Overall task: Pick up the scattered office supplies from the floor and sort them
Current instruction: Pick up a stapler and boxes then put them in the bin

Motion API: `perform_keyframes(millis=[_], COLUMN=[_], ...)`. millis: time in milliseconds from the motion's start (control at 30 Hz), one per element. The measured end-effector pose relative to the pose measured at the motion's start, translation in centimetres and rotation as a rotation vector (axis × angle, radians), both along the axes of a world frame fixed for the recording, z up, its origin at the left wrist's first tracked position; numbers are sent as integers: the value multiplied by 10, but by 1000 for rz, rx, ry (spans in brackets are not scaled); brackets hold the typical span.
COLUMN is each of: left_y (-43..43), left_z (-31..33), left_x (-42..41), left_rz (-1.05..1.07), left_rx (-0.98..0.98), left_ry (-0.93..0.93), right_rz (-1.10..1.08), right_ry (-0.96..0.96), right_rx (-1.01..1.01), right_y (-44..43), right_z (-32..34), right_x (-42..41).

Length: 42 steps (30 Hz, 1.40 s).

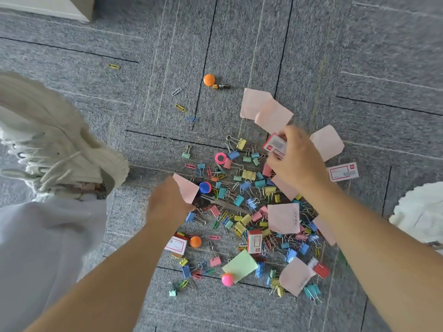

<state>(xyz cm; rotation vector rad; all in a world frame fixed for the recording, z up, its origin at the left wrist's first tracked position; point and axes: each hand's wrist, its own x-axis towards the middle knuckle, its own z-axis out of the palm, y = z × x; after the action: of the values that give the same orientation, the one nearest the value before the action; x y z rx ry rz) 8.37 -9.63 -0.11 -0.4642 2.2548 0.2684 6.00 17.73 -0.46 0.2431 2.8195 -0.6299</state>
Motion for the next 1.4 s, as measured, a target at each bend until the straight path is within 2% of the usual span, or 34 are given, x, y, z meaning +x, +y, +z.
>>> perform_keyframes(millis=[100,167,300,467,600,667,833,900,967,1033,1167,1300,1400], left_y=[3,11,47,93,112,116,122,124,120,108,72,32,15], left_z=[-1,2,14,12,8,10,36,54,73,80,60,30,11], left_x=[9,16,16,15,25,29,30,28,26,28,35,40,39], left_rz=[49,61,89,95,50,43,86,107,90,64,-50,6,-20], left_rx=[33,64,204,351,367,377,375,399,379,311,32,-31,-22], left_ry=[77,139,139,54,57,36,-5,-10,-36,-54,-19,33,26], right_rz=[-269,-375,-224,63,79,18,-673,-806,-756,-605,-367,-168,-186], right_ry=[-143,-213,-326,-420,-356,-330,-292,-289,-339,-399,-427,-464,-488], right_rx=[-88,10,330,416,448,361,-374,-557,-551,-413,-222,-286,-415], right_y=[22,44,85,108,111,109,85,71,59,48,25,-20,-53], right_z=[8,10,5,-11,-13,-8,21,33,46,49,33,14,6], right_x=[23,37,57,65,70,72,73,72,71,73,72,66,60])
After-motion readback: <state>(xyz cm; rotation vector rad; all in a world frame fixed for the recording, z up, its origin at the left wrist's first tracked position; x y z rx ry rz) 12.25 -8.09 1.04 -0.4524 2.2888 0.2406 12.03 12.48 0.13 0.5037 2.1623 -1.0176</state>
